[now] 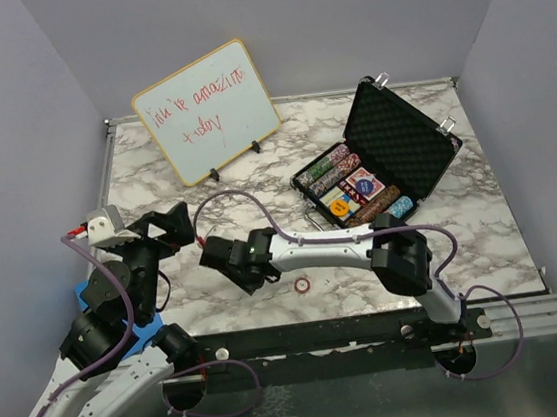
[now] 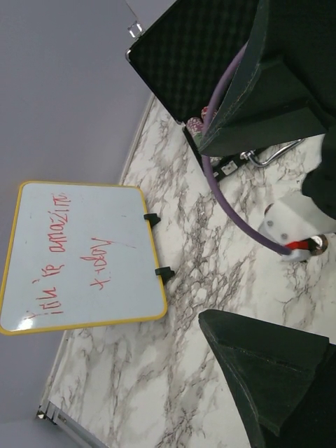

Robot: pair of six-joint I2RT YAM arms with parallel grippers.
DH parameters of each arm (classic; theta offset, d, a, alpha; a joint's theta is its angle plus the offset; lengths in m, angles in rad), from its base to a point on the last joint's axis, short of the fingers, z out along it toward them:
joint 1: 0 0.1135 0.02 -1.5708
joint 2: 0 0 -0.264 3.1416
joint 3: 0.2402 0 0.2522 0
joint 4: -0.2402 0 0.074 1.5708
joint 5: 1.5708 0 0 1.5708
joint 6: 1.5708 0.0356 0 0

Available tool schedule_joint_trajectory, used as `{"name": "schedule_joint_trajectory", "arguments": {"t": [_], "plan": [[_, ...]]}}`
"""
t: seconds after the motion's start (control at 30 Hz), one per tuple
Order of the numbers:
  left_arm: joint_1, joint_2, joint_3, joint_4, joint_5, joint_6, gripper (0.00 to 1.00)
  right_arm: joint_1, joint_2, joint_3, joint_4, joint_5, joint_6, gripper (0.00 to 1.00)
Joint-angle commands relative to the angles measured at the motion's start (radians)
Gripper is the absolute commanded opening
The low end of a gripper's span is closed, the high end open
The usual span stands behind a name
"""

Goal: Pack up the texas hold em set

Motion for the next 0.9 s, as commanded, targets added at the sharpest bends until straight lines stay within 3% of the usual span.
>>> {"name": "schedule_joint_trajectory", "arguments": {"t": [0.0,0.67,0.87], "plan": [[-0.003,0.032,-0.011,0.038,0.005,0.032,0.99,-0.055,0.023,0.017,0.053,0.055,-0.046,0.42],[-0.002,0.076,-0.032,0.13,-0.007,0.042,0.99,-0.147,0.179,0.153,0.097,0.068,-0.122,0.42],[-0.002,0.068,-0.051,0.14,-0.011,0.042,0.99,-0.155,0.186,0.146,0.09,0.03,-0.126,0.48]]}}
